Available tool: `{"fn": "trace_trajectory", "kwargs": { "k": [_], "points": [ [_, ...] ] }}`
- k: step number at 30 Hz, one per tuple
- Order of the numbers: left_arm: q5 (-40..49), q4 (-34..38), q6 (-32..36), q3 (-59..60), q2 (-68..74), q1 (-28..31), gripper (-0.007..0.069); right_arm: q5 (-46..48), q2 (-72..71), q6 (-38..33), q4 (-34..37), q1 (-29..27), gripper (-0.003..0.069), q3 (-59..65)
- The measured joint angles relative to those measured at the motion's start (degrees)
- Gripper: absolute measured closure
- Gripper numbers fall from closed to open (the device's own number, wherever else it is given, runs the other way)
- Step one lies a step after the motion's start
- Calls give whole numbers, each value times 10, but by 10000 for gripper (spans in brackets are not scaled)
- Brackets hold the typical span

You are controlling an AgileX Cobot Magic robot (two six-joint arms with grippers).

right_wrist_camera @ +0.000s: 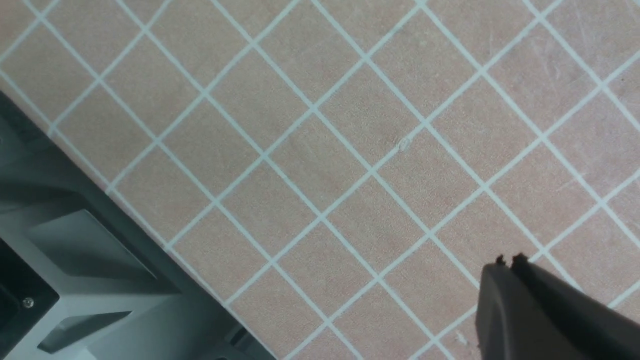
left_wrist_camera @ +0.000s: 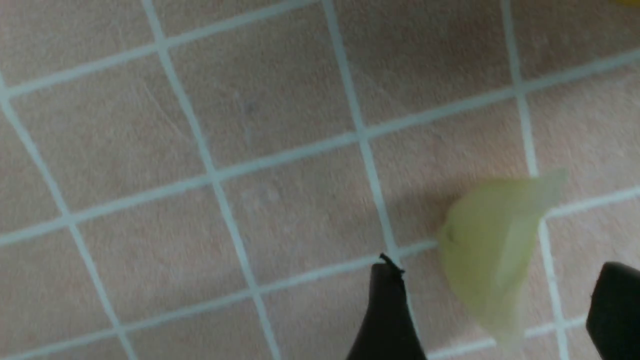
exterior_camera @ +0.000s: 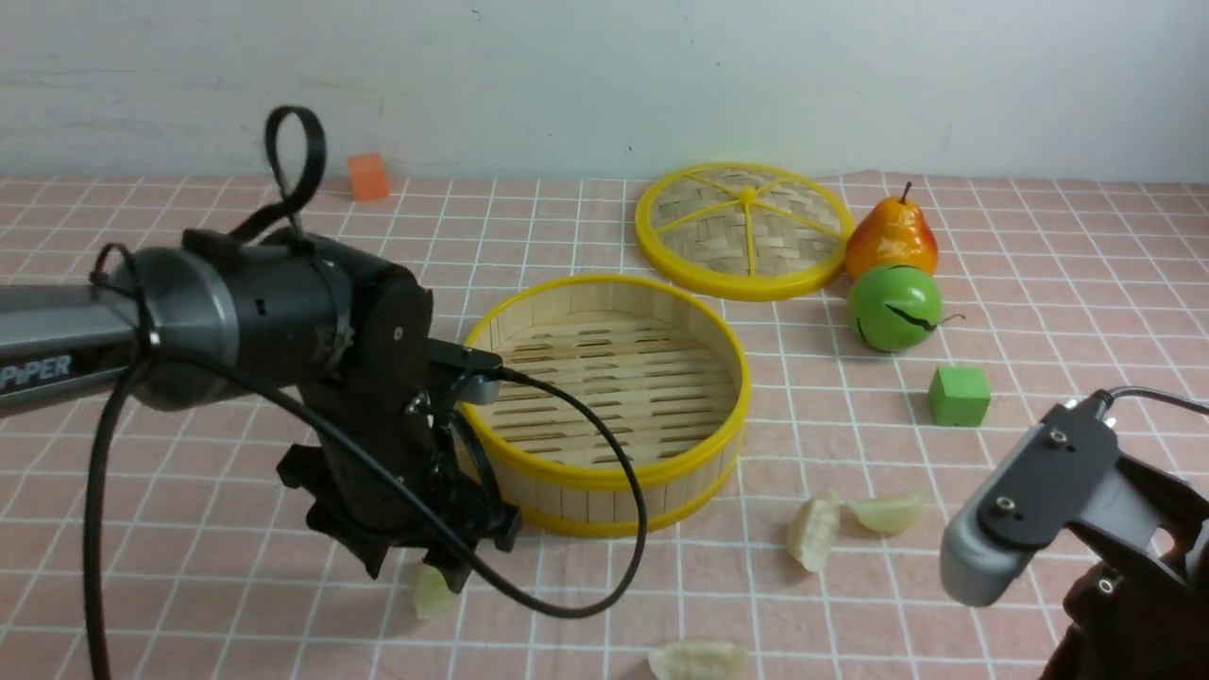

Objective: Put the dumplings into the steamer on the table with the pink tablecloth.
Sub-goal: 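Reach for and grasp a dumpling on the table with the left gripper, then place the dumpling into the bamboo steamer basket with the left gripper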

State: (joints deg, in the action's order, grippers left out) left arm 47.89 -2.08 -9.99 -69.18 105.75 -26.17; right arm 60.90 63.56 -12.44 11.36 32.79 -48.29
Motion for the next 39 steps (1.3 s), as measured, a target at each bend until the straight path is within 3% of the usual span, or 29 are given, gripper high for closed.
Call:
{"fn": "trace_trajectory", "kwargs": {
  "k": [6,9,11,16,23,31,39],
  "points": [
    [-38,-1,-3,-3,36,0,196,-4,0,0,0,0,651,0],
    [-39,1,-3,-5,37,0,345,-15,0,0,0,0,651,0],
    [-35,3,-3,-5,34,0,385,-19,0,0,0,0,651,0],
    [7,5,-3,-25,13,0,382,-30,0,0,0,0,648,0],
    [92,29,-2,-213,-30,-3,382,-53,0,0,1,0,647,0],
    [102,34,-3,-384,104,-3,382,-57,0,0,40,0,645,0],
    [103,14,-4,-441,216,-3,382,-31,0,0,48,0,640,0]
  ]
}}
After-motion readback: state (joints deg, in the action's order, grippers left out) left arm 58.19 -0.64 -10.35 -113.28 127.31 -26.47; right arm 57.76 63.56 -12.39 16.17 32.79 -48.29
